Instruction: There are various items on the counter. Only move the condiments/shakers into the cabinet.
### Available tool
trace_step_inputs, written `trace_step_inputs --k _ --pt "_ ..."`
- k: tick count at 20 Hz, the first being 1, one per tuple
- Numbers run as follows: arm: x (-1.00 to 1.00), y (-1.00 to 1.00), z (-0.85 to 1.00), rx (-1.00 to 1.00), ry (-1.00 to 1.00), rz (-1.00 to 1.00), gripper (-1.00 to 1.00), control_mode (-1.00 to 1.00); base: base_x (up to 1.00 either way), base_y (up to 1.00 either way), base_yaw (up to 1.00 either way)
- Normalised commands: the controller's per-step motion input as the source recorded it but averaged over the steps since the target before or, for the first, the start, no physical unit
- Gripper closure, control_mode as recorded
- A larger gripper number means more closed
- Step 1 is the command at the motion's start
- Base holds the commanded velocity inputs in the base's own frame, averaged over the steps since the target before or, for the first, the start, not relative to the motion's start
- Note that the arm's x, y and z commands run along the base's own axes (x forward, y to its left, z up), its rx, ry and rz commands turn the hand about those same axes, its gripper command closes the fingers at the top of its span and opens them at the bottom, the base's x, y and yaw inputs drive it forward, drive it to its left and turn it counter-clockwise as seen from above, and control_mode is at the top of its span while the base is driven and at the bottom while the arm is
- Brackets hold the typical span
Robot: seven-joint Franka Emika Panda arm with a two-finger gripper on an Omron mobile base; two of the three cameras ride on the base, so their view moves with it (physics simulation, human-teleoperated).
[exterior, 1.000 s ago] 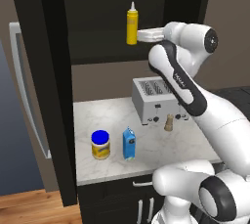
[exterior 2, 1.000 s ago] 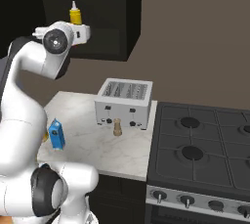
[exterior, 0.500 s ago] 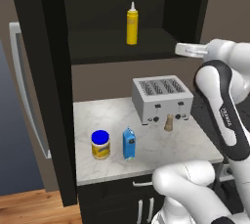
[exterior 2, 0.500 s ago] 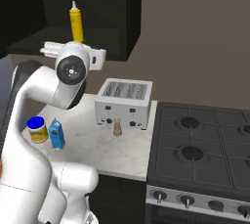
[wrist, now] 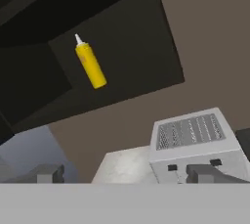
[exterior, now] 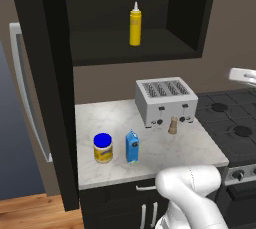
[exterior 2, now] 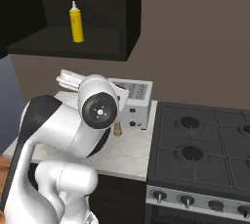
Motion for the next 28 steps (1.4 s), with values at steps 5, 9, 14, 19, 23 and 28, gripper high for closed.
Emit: trace_step_inputs --k 5,9,14,19,23,28 --pt "-0.67 -0.19 -0.53 0.00 0.09 0.00 -1.00 -1.00 0.00 0.00 0.00" --pt "-0.44 -0.05 -0.26 0.00 0.00 0.00 -1.00 -1.00 0.00 0.00 0.00" --pt "-0.54 -0.10 -0.36 0.00 0.00 0.00 -1.00 -1.00 0.00 0.00 0.00" --pt "-0.13 -0.01 -0.62 -0.02 -0.01 0.05 -1.00 -1.00 0.00 0.00 0.00" --pt "0.28 0.00 -0.55 -0.12 -0.04 0.22 -1.00 -1.00 0.00 0.00 0.00" --pt "0.58 0.00 -0.36 -0.14 -0.06 0.25 -1.00 -1.00 0.00 0.00 0.00"
